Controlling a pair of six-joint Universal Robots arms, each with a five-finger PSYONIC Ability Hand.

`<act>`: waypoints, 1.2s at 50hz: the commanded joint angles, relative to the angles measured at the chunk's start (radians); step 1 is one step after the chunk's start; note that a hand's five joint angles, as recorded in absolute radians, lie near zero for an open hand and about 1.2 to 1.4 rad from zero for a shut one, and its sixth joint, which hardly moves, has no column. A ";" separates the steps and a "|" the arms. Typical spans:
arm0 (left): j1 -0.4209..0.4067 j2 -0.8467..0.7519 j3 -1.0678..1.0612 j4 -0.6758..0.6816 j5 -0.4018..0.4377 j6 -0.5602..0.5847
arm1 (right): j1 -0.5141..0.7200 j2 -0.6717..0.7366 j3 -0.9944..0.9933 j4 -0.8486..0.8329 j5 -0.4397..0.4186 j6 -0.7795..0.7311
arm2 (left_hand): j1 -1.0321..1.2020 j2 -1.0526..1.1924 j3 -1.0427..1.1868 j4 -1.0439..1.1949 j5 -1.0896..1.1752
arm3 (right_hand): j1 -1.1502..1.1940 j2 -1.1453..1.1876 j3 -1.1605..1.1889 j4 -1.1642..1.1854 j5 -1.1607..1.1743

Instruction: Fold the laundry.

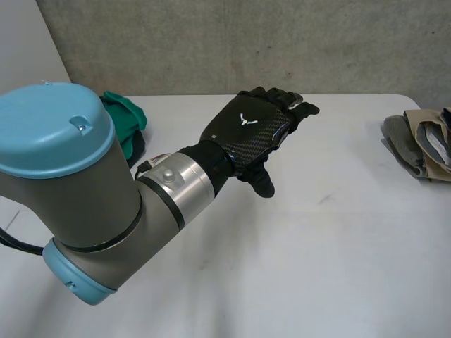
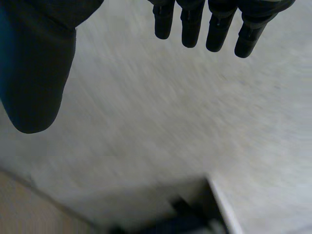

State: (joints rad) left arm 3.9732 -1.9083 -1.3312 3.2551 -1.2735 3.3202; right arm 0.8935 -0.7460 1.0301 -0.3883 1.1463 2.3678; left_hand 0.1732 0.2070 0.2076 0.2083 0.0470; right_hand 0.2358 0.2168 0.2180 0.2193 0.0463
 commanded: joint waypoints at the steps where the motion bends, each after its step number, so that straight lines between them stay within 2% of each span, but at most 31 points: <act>1: 0.003 0.017 0.001 0.000 0.002 -0.001 | 0.015 -0.120 -0.005 -0.023 0.184 -0.038 | 0.008 -0.026 -0.026 -0.027 -0.040 | -0.061 -0.042 -0.043 -0.045 -0.046; 9: 0.006 0.057 0.001 0.006 -0.003 0.001 | 0.155 -0.352 0.016 -0.037 0.257 0.218 | 0.005 -0.029 -0.029 -0.030 -0.043 | -0.061 -0.042 -0.043 -0.045 -0.046; 13: 0.024 0.104 0.021 0.020 -0.027 0.004 | 0.267 -0.441 0.094 -0.060 0.256 0.300 | 0.005 -0.029 -0.029 -0.030 -0.043 | -0.061 -0.042 -0.043 -0.045 -0.046; 15: 0.046 0.121 0.032 0.035 -0.065 0.004 | 0.367 -0.521 0.174 -0.086 0.221 0.350 | 0.011 -0.023 -0.023 -0.024 -0.037 | -0.061 -0.042 -0.043 -0.045 -0.046; 18: 0.118 0.138 0.055 0.064 -0.194 0.005 | 0.471 -0.575 0.272 -0.113 0.156 0.387 | 0.005 -0.029 -0.029 -0.030 -0.043 | -0.061 -0.042 -0.043 -0.045 -0.046; 20: 0.185 0.135 0.066 0.080 -0.280 0.015 | 0.576 -0.610 0.382 -0.142 0.070 0.398 | 0.005 -0.029 -0.029 -0.030 -0.043 | -0.061 -0.042 -0.043 -0.045 -0.046; 22: 0.231 0.132 0.073 0.092 -0.297 0.016 | 0.636 -0.633 0.454 -0.156 0.024 0.390 | 0.005 -0.029 -0.029 -0.030 -0.043 | -0.061 -0.042 -0.043 -0.045 -0.046; 23: 0.259 0.127 0.079 0.098 -0.293 0.016 | 0.694 -0.660 0.523 -0.162 -0.012 0.389 | 0.005 -0.029 -0.029 -0.030 -0.043 | -0.061 -0.042 -0.043 -0.045 -0.046; 24: 0.317 0.106 0.092 0.106 -0.276 0.019 | 0.720 -0.674 0.556 -0.159 -0.028 0.389 | 0.005 -0.029 -0.029 -0.030 -0.043 | -0.061 -0.042 -0.043 -0.045 -0.046; 26: 0.377 0.068 0.102 0.106 -0.251 0.019 | 0.796 -0.691 0.643 -0.147 -0.051 0.386 | 0.011 -0.023 -0.023 -0.024 -0.037 | -0.061 -0.042 -0.043 -0.045 -0.046; 27: 0.408 0.043 0.109 0.104 -0.236 0.021 | 0.821 -0.694 0.671 -0.146 -0.049 0.386 | 0.014 -0.020 -0.021 -0.021 -0.034 | -0.061 -0.042 -0.043 -0.045 -0.046; 28: 0.473 -0.009 0.121 0.100 -0.207 0.028 | 0.846 -0.694 0.695 -0.144 -0.049 0.386 | 0.014 -0.020 -0.020 -0.021 -0.034 | -0.061 -0.042 -0.043 -0.045 -0.046; 32: 0.605 -0.134 0.156 0.100 -0.132 0.071 | 0.959 -0.694 0.797 -0.118 -0.045 0.386 | 0.017 -0.017 -0.018 -0.018 -0.031 | -0.061 -0.042 -0.043 -0.045 -0.046; 35: 0.646 -0.230 0.187 0.103 -0.083 0.122 | 1.009 -0.691 0.857 -0.092 -0.030 0.383 | 0.017 -0.017 -0.018 -0.018 -0.031 | -0.061 -0.042 -0.043 -0.045 -0.046; 39: 0.681 -0.426 0.286 0.104 -0.017 0.290 | 1.025 -0.687 0.904 -0.060 0.012 0.353 | 0.020 -0.014 -0.015 -0.015 -0.029 | -0.061 -0.042 -0.043 -0.045 -0.046; 43: 0.707 -0.565 0.389 0.103 -0.011 0.422 | 1.016 -0.687 0.936 -0.037 0.043 0.301 | 0.020 -0.014 -0.015 -0.015 -0.029 | -0.061 -0.042 -0.043 -0.045 -0.046; 46: 0.716 -0.639 0.444 0.100 -0.010 0.458 | 1.013 -0.688 0.962 -0.032 0.047 0.281 | 0.034 0.001 0.000 -0.001 -0.014 | -0.061 -0.042 -0.043 -0.045 -0.046; 49: 0.716 -0.707 0.504 0.097 -0.014 0.467 | 1.012 -0.691 0.984 -0.032 0.047 0.280 | 0.227 0.193 0.193 0.192 0.179 | -0.061 -0.042 -0.043 -0.045 -0.046; 50: 0.715 -0.715 0.514 0.104 -0.021 0.469 | 1.012 -0.691 0.987 -0.032 0.047 0.280 | 0.574 0.540 0.540 0.539 0.526 | -0.061 -0.042 -0.043 -0.045 -0.046; 53: 0.690 -0.683 0.497 0.117 -0.038 0.458 | 0.986 -0.691 0.996 -0.032 0.049 0.280 | 1.221 1.187 1.186 1.186 1.172 | -0.061 -0.042 -0.043 -0.045 -0.046; 56: 0.658 -0.617 0.451 0.138 -0.069 0.444 | 0.943 -0.701 1.002 -0.032 0.050 0.280 | 1.223 1.189 1.189 1.188 1.175 | -0.061 -0.042 -0.043 -0.045 -0.046; 60: 0.557 -0.410 0.261 0.250 -0.076 0.360 | 0.917 -0.723 0.992 -0.031 0.056 0.280 | 1.223 1.189 1.189 1.188 1.175 | -0.061 -0.042 -0.043 -0.045 -0.046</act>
State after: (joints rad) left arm 4.6399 -2.5491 -0.8683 3.3920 -1.3250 3.7722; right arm 1.8605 -1.4430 2.0291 -0.4190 1.1974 2.6448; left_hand 1.0495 1.1871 1.1769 1.1841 0.9168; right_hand 0.2357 0.2164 0.2179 0.2194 0.0453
